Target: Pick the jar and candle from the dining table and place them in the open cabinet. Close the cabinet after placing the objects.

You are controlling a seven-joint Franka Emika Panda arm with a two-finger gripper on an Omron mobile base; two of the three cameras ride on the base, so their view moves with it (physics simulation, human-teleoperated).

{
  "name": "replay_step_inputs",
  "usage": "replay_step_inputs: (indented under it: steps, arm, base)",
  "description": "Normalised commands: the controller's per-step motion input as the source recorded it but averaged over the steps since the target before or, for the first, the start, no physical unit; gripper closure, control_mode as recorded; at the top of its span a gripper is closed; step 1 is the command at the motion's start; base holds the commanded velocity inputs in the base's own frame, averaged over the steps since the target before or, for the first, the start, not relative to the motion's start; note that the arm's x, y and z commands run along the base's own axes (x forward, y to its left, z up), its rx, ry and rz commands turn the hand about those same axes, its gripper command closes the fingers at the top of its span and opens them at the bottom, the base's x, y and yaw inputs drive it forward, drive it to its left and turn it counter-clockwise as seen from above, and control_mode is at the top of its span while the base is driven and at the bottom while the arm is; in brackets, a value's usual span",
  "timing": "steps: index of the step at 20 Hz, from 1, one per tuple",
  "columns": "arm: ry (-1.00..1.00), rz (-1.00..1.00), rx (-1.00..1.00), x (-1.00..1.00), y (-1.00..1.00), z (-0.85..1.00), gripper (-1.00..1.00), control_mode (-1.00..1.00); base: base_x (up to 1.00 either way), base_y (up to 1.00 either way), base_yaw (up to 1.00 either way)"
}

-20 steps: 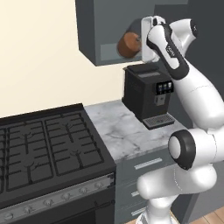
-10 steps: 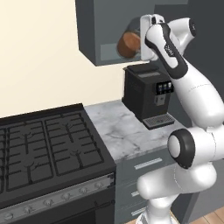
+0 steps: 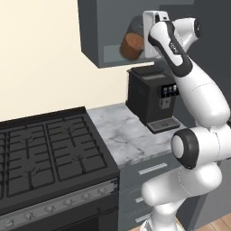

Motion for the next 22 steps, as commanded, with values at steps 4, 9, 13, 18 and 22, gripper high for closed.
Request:
replay_step_inputs:
  steps: [4, 9, 13, 18, 22]
  arm:
    - [-0.32, 0.03, -0.14, 0.05, 0.00, -0.04, -1.00, -1.00]
    - [-0.40, 0.00, -0.19, 0.00, 0.00, -0.16, -1.00, -1.00]
    - [-0.41, 0.00, -0.20, 0.08, 0.00, -0.19, -1.00, -1.00]
    - [-0.29, 0.01, -0.12, 0.49, 0.00, -0.34, -1.00, -1.00]
    - [-0.15, 0.00, -0.07, 0.79, 0.00, -0.31, -1.00, -1.00]
  base:
    - [0.00, 0.00, 0.00]
    - [0.00, 0.00, 0.00]
    - [0.00, 0.00, 0.00]
    - [0.00, 0.00, 0.00]
    - [0.00, 0.00, 0.00]
